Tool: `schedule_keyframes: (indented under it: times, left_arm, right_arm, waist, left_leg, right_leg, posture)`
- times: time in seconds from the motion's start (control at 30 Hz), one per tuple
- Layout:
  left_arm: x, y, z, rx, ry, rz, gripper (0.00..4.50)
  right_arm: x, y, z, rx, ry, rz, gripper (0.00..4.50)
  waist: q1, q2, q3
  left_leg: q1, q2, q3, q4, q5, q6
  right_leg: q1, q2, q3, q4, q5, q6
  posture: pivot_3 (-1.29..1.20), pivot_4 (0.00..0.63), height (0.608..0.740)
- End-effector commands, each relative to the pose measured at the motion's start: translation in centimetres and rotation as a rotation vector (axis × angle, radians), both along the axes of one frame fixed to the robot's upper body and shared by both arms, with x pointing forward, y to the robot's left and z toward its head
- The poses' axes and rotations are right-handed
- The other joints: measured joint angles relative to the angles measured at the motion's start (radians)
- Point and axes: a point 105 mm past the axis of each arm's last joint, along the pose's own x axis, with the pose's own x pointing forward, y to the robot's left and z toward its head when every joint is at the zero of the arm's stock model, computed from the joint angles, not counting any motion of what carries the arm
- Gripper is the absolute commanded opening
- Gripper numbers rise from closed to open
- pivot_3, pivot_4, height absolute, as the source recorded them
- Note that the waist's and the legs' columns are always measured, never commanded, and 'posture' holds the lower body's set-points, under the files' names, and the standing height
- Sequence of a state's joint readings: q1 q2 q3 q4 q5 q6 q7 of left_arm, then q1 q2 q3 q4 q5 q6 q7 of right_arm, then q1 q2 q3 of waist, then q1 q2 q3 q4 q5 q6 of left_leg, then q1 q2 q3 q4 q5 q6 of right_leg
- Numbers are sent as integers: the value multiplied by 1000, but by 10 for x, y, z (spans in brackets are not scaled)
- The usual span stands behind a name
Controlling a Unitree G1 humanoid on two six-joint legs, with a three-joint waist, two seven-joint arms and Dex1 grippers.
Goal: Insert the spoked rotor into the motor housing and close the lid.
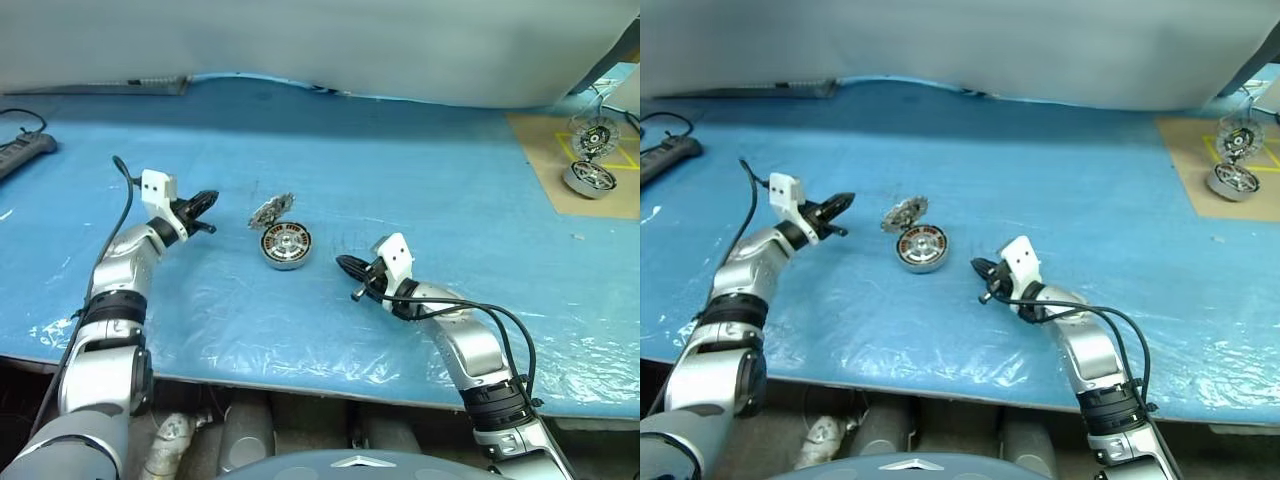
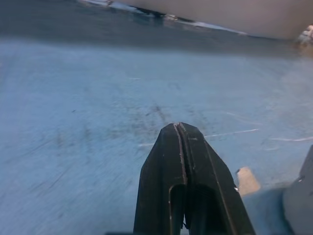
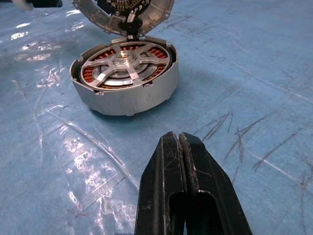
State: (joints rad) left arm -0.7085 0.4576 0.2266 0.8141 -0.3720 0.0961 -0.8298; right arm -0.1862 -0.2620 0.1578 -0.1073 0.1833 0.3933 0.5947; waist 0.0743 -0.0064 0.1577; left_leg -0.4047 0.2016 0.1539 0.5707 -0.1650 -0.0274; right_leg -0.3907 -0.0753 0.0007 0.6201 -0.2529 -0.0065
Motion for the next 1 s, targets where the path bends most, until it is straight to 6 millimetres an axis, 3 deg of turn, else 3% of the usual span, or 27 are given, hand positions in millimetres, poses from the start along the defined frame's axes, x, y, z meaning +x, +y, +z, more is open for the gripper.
schedule_keyframes:
  times: [0.03, 0.33, 0.63, 0.87, 1.0]
  left_arm:
    - [4, -15, 13, -65, -23, -118, 38]
    - [16, -51, 17, -163, 27, -237, 38]
    - [1, -82, 7, -238, 184, -469, 38]
    - [-15, -91, -5, -236, 282, -599, 38]
    - [-16, -90, -15, -200, 312, -573, 38]
  right_arm:
    - [1, 0, 12, 30, -46, -7, 0]
    - [1, -2, 9, 27, -47, -35, 0]
    - [3, -6, 4, 0, -41, -67, 0]
    - [6, -10, 0, -27, -37, -89, 0]
    - [6, -10, -1, -34, -35, -89, 0]
  waist:
    - [2, 0, 0]
    - [10, -1, 1]
    - [20, -1, 1]
    - [22, -1, 1]
    - [22, -1, 1]
  left_leg:
    - [0, -1, 0, 0, 0, 0]
    - [0, -2, -1, -1, 0, 0]
    - [0, -2, -1, -5, 0, 0]
    - [0, -2, -1, -7, 0, 0]
    - [0, -2, -1, -8, 0, 0]
  right_leg:
    - [0, 0, 0, 0, 0, 0]
    - [0, -1, -1, -1, -2, -3]
    - [0, -1, -1, -2, -1, -2]
    - [0, -2, -2, -5, -2, -3]
    - [1, -2, -2, -6, -1, -3]
  posture:
    - [0, 150, 740]
    - [0, 150, 740]
    - [0, 150, 740]
    - [0, 150, 740]
    - [0, 150, 740]
